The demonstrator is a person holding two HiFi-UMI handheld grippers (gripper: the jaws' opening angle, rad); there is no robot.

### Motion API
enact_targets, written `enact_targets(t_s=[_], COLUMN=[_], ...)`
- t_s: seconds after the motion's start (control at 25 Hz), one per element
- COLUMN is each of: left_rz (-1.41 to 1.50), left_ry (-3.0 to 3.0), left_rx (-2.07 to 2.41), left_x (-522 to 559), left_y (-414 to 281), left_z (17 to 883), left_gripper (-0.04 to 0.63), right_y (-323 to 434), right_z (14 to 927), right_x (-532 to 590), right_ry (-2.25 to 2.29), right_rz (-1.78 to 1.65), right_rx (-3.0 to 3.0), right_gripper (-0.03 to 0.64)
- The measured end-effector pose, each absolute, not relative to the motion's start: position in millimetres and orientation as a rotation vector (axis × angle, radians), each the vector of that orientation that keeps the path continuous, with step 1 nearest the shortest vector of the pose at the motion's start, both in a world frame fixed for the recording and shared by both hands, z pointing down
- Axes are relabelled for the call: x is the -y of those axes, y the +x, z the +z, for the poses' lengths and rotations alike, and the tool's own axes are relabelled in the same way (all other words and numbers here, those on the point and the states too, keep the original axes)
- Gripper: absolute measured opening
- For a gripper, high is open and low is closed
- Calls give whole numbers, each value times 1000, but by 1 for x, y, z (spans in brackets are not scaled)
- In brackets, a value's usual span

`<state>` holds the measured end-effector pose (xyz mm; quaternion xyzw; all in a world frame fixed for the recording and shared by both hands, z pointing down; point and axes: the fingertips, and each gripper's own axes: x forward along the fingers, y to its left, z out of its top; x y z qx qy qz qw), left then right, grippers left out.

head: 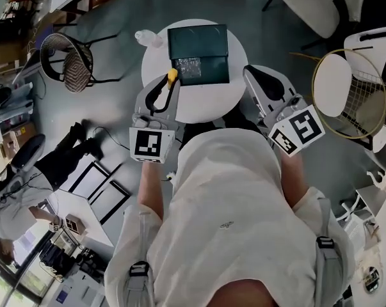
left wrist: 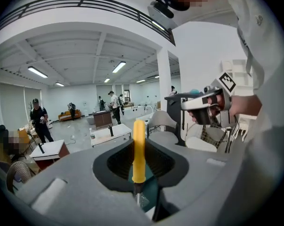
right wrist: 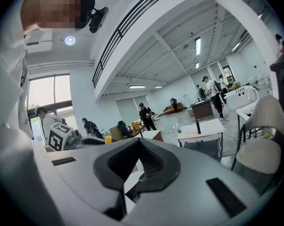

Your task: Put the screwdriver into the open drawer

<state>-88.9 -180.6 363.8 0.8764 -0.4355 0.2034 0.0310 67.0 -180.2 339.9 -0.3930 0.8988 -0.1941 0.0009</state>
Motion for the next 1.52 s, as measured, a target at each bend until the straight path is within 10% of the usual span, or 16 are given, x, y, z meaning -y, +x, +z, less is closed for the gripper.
enact_targets(t_s=[1.52], left_rz=[1891], left_ry=[2845], left_rx=[446], left_x=[181], left_y=[-35], left_z=[647], left_gripper=[78], right_y=[82], right_z=[402], right_x=[124], right_ry=[-1537], right_rz=[-872], right_rx=[-2850], right_gripper=[6])
